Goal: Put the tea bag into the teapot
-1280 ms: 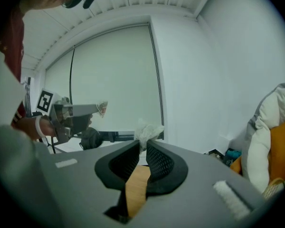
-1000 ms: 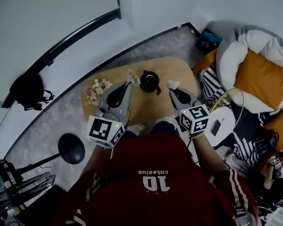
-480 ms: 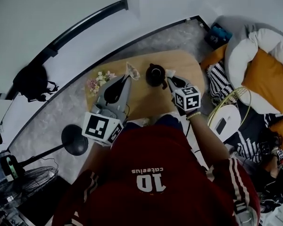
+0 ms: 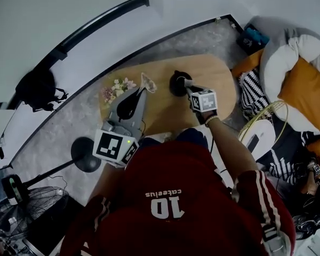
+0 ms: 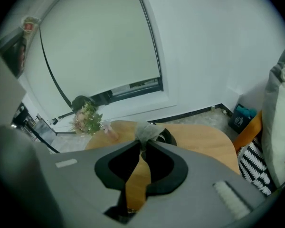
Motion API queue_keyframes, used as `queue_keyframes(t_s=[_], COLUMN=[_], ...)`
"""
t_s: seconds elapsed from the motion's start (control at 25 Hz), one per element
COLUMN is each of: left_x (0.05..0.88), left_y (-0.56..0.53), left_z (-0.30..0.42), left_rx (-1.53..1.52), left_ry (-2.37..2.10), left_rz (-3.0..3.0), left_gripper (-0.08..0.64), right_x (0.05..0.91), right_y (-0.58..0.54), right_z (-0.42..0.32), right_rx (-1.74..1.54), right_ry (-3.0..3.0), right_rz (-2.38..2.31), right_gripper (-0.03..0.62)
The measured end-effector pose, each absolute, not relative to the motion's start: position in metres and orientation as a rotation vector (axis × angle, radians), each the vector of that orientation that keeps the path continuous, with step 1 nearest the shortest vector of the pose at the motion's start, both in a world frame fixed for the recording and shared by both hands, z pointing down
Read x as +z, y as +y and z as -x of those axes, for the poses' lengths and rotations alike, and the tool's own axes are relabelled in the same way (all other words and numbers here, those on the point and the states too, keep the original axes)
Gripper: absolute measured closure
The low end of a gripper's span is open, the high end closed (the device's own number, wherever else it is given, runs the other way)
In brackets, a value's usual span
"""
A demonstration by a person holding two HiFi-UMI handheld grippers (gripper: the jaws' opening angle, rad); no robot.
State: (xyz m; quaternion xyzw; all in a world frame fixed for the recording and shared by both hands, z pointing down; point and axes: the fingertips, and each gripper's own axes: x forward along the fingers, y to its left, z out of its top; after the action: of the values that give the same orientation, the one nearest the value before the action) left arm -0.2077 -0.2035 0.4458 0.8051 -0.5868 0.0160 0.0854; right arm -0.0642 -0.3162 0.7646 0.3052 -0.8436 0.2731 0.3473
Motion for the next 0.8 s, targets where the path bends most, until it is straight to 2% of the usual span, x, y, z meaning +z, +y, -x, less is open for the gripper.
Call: queue_keyframes(t_s=[0.68, 0.8], left_x=[0.46, 0.459], left_y=[-0.208, -0.207], left_z=[0.231, 0.232], left_rx=[0.086, 0.093], left_ry=[-1.777, -1.786], left_rz=[-2.322, -2.328], left_gripper=[0.555, 0.555], right_x=[0.83, 0.831], right_y=[-0.344, -0.345], right_z=[0.084, 0.09], right_rx=[0.663, 0.656], right_ry=[-2.074, -2.081], right_rz=[-0.784, -0.784], right_gripper=[0.541, 0.508])
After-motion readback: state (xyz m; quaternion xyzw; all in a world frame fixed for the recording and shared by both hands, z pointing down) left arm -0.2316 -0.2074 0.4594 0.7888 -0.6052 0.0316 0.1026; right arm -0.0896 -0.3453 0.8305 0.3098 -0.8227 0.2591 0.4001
